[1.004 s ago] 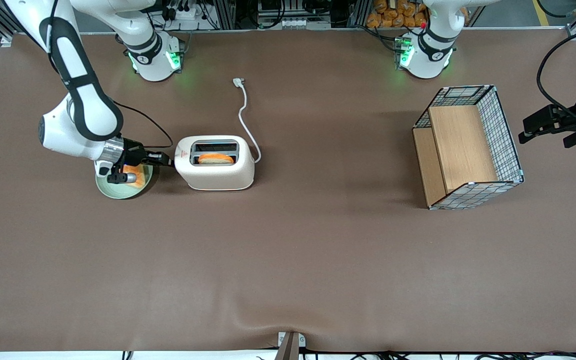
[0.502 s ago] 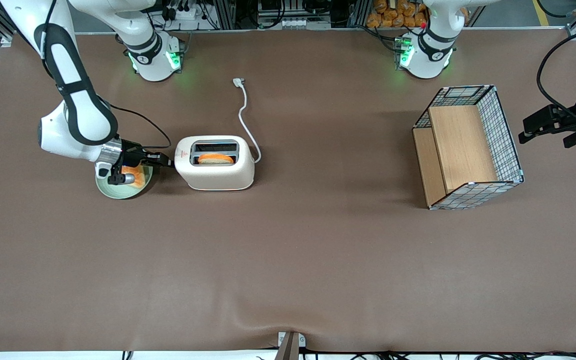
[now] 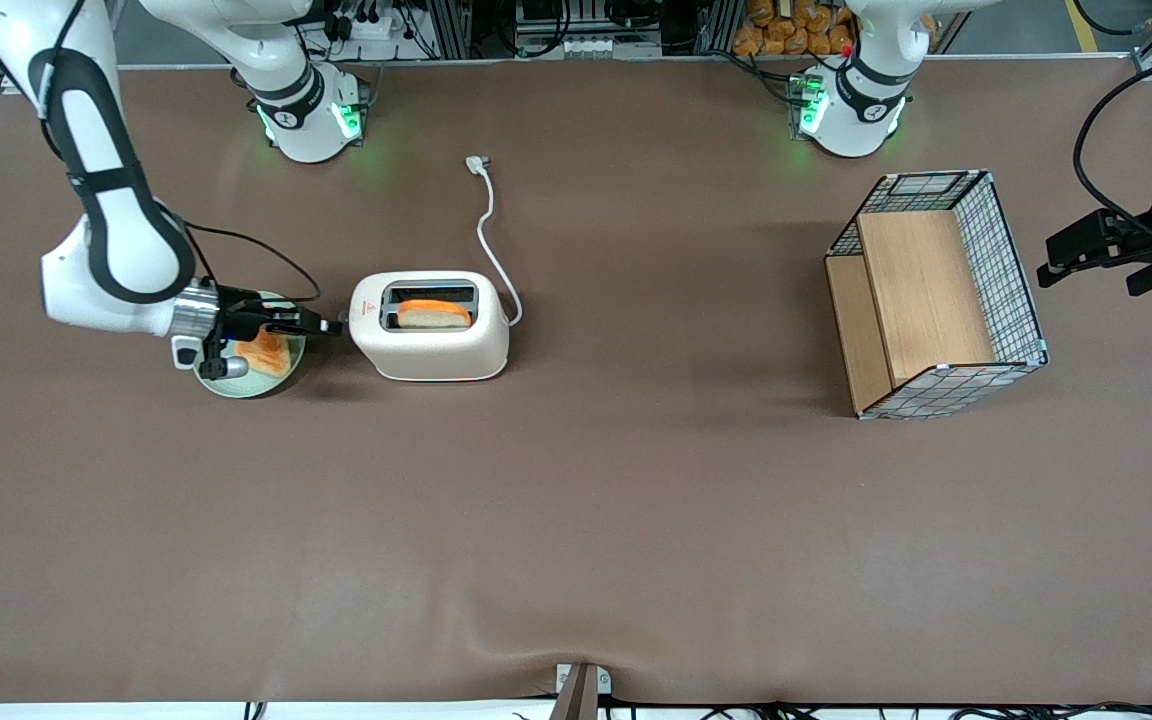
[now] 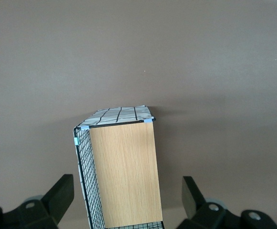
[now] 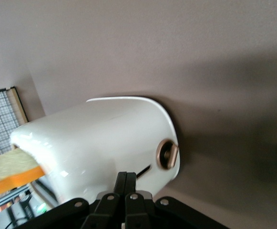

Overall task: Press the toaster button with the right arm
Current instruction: 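Pull the right gripper back from the toaster over the plate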

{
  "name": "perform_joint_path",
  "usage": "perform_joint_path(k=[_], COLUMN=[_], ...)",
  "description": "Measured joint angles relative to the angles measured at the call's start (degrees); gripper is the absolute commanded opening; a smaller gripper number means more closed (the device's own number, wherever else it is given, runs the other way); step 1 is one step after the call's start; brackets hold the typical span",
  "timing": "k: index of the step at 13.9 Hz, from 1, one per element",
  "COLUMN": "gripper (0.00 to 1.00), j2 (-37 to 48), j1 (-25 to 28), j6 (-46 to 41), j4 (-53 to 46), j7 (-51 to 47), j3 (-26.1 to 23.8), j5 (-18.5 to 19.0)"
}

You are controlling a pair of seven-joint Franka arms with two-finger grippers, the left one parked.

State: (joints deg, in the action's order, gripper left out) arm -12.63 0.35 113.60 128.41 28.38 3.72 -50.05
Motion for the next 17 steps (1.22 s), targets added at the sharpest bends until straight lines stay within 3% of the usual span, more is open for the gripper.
perform_joint_path(k=[2, 7, 13, 17], gripper=[0.00, 0.05, 0.45, 0.65], j2=[0.04, 0.11, 2.32, 5.29], j1=[-1.61, -4.25, -4.27, -4.27], j6=[-6.66, -16.94, -20.14, -21.44], j4=[-4.94, -14.01, -18.86, -21.11], j7=[-5.55, -13.41, -18.91, -20.18], j3=[0.20, 0.53, 0.48, 0.39], j5=[5.21, 11.61, 17.34, 23.34])
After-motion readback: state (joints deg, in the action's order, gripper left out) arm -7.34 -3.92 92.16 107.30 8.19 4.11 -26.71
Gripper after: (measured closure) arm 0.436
